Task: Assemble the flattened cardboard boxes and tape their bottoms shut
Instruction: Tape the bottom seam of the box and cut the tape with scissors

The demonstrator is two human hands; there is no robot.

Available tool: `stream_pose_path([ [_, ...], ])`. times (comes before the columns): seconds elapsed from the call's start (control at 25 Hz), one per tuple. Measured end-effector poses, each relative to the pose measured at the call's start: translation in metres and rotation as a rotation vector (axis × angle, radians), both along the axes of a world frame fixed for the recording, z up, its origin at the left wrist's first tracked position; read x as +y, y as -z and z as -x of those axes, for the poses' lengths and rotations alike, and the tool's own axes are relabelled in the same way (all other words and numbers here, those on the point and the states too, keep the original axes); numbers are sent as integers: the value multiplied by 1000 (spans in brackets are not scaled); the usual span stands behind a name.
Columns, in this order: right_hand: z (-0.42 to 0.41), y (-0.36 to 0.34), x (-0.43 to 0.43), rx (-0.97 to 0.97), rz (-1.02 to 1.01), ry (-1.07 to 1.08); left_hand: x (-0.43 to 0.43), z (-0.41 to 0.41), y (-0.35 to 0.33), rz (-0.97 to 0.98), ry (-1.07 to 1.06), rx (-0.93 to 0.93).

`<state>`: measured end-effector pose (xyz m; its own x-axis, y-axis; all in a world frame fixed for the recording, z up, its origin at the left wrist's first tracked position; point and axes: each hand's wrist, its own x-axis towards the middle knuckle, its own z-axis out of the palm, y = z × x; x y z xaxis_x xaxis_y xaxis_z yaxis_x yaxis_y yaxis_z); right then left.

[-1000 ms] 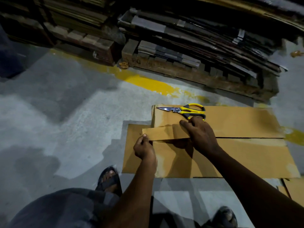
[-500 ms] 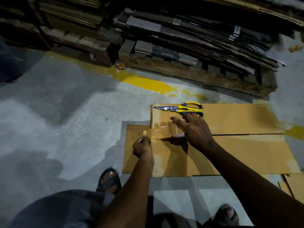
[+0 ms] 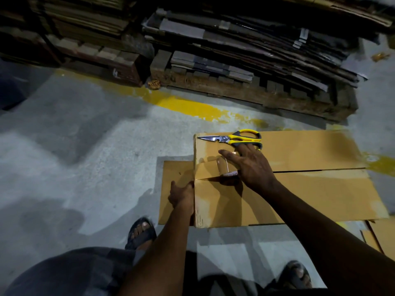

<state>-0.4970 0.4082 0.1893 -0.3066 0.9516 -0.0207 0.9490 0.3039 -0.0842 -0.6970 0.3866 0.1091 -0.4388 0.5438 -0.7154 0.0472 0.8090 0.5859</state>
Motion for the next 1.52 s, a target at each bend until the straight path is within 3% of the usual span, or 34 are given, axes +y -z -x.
stream_pose_path([
  [0.12, -2, 3, 2, 59, 14, 1, -13, -10, -21, -415, 106, 106],
  [0.2, -6, 4, -2, 154, 17, 20, -21, -17, -24, -579, 395, 158],
  [0.32, -12, 3, -9, 381, 70, 138, -20, -16, -9, -596, 932, 550],
  [0.44, -17, 4, -11, 505, 143, 243, -19, -23, -14, -485, 1116, 780],
  [0.68, -21, 18, -8, 429, 213, 126, -18, -40, -13, -467, 1182, 862],
  [0.88, -70, 6, -10, 152, -103, 123, -18, -41, -11, -407, 1251, 942],
  [0.96, -113, 13, -23, 150, -185, 201, -19, -47, -13, -411, 1235, 974],
  [1.04, -137, 17, -33, 198, -117, 274, -15, -67, -16, -416, 1264, 970],
  [1.28, -125, 25, -30, 376, -36, 299, -10, -154, -14, -476, 1372, 977],
  [1.52, -138, 28, -32, 252, -65, 307, -12, -152, -10, -424, 1353, 991],
])
